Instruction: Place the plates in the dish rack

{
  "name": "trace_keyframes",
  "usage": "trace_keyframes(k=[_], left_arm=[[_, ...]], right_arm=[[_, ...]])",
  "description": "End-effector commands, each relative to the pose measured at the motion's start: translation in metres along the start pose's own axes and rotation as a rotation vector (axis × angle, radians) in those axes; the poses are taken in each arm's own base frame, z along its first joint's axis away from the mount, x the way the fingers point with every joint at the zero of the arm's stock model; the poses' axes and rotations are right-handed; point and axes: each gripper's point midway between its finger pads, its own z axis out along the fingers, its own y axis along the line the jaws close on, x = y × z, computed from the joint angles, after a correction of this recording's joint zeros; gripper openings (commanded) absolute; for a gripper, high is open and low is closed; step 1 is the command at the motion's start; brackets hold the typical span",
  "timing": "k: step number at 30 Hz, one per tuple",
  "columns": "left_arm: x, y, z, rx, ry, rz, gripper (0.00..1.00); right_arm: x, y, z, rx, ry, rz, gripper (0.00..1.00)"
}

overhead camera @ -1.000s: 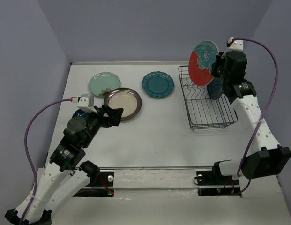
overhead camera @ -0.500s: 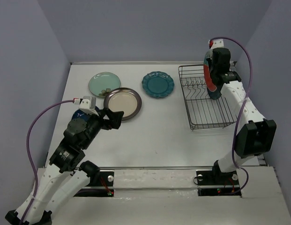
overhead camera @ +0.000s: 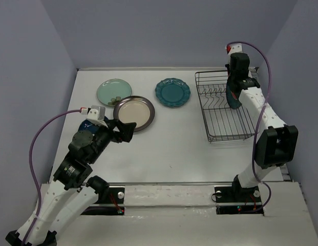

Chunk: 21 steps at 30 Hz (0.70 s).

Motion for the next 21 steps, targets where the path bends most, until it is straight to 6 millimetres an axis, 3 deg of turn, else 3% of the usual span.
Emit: trace_keyframes(k=[1,10,14,20,21], left_arm=[[-0.005,-0.004,0.002,0.028,-0.026,0.021,0.99],[0.0,-0.005,0.008,0.033,0.0,0.021,0.99],[0.004,-0.003,0.011,0.025,0.015,0.019,0.99],[0.012,-0.001,0.016,0.012,0.043,-0.004,0.97],[0.016,0.002,0.019,-0.005,0.059,-0.01,0.97]], right_arm=[[-0.039,-0.034,0.002,0.105,-0.148,0.155,0.07],[-0.006,-0.01,0.018,0.003,-0.094,0.286,0.07],[0.017,0.015,0.028,-0.064,-0.044,0.339,0.07],[0.047,0.029,0.037,-0.047,0.026,0.36,0.07],[0.055,0.031,0.038,-0.04,0.042,0.358,0.13]])
